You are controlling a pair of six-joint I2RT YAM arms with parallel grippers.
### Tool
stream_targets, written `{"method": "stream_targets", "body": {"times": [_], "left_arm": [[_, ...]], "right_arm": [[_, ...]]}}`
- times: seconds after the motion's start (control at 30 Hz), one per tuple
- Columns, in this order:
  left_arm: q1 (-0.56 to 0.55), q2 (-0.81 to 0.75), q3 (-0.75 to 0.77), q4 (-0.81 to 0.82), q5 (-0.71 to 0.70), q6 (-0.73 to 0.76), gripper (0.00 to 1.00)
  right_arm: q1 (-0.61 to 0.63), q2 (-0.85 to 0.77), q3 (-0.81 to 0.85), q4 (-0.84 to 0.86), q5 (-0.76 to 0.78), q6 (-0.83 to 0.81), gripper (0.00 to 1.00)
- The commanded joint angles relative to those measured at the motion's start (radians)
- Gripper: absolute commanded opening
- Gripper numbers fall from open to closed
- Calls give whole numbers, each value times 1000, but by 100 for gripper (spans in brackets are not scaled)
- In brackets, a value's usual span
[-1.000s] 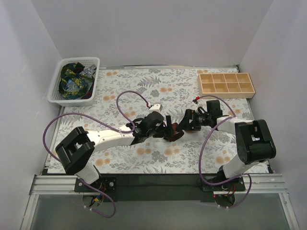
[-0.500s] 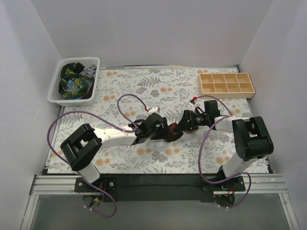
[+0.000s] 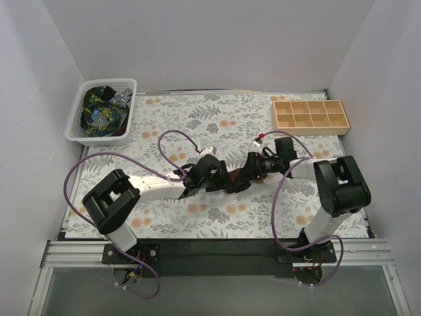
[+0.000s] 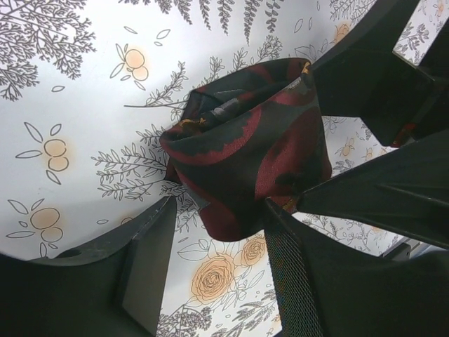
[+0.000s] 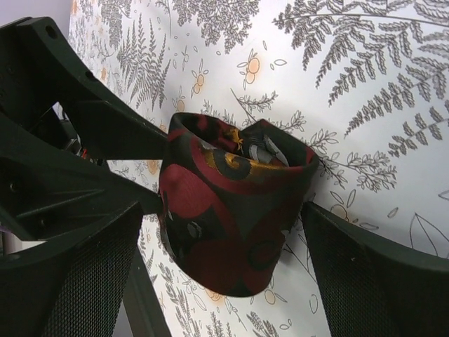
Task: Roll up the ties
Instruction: Place the rolled tie into the container
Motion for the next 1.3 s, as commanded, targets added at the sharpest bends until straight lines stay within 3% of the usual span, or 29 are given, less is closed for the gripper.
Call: {"method": "stream_targets", "body": {"times": [0.0, 0.23, 0.4, 0.63, 0.73, 1.27], "left_arm": [[5, -1, -3, 15, 4, 3, 48], [6, 18, 5, 29, 23, 11, 47], [10, 37, 14, 34, 40, 11, 38], [14, 46, 11, 34, 50, 0, 38], [16, 51, 11, 34, 56, -3, 38], [20, 86, 32, 47, 90, 12, 34]], "right_arm": [[20, 45, 3, -3, 45, -8, 84], [33, 78, 2, 38, 44, 16, 74], [43, 84, -5, 47, 35, 26, 63], [49, 76, -18, 47, 30, 26, 62], [52, 82, -23, 49, 22, 26, 57], [82, 59, 3, 44, 19, 24, 4]]}}
